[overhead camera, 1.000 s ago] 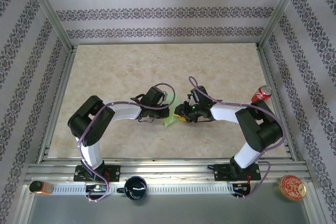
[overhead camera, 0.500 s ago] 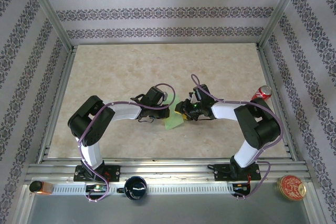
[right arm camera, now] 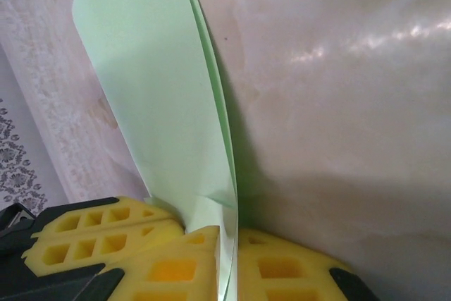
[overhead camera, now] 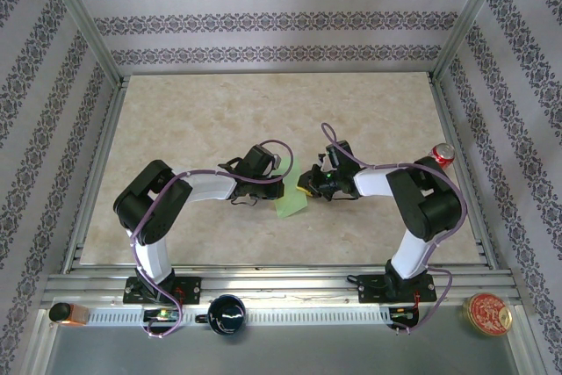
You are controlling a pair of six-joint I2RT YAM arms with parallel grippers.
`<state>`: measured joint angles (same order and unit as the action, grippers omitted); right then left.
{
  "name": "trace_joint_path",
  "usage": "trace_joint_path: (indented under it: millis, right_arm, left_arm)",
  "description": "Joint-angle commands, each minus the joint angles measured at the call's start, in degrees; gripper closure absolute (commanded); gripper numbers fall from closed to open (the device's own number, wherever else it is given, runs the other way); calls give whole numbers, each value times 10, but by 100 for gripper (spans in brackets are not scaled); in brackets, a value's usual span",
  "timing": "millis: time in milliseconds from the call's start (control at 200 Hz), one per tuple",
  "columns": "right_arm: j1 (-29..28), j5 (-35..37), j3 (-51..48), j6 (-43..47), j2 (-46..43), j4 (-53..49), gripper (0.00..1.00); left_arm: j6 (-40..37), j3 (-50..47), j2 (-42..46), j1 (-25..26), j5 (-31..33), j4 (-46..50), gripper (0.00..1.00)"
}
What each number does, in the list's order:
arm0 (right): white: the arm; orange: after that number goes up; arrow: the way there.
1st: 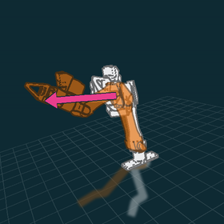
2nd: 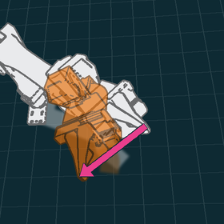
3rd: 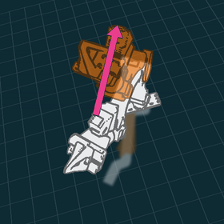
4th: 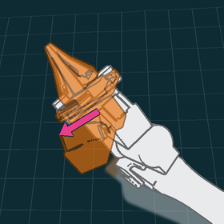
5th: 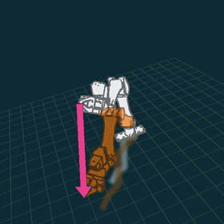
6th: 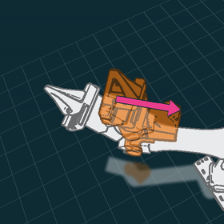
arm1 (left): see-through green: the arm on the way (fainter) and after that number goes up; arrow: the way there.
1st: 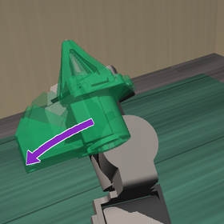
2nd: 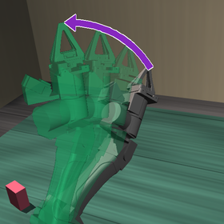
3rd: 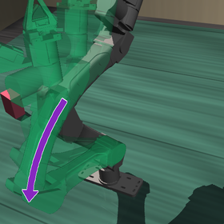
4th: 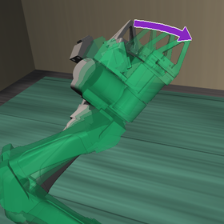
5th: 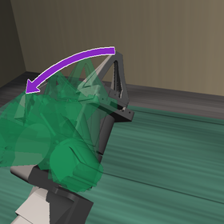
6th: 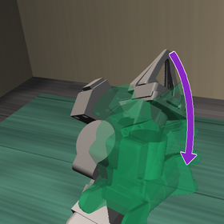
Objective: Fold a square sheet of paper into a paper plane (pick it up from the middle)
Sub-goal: Turn over the paper at the center of the table.
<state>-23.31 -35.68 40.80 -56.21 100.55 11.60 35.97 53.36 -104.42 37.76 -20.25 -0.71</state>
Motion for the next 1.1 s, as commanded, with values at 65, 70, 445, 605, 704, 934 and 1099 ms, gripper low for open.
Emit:
trace_joint_path:
  millis: [65, 70, 445, 605, 704, 934, 1099]
  right_arm:
    - [11, -20, 11, 13, 17, 36, 82]
    - [11, -20, 11, 13, 18, 36, 82]
    - [17, -41, 3, 20, -5, 71, 96]
    - [22, -3, 12, 93, -80, -26, 98]
    - [20, 71, 38, 167, -138, -147, 99]
    - [-17, 323, 157, 307, -185, -429, 99]
    - [-76, 575, 229, 370, -175, -548, 100]
  left_arm:
    - [0, -18, -1, -6, -10, 27, 100]
    - [0, -18, 0, -6, -10, 26, 100]
    - [33, -35, 70, -6, -10, -9, 87]
    - [30, -55, 157, -6, 66, 10, 66]
    - [30, -69, 209, -12, 110, 22, 59]
    - [22, -91, 282, -30, 158, 40, 41]
    - [50, -112, 324, -49, 170, 39, 33]
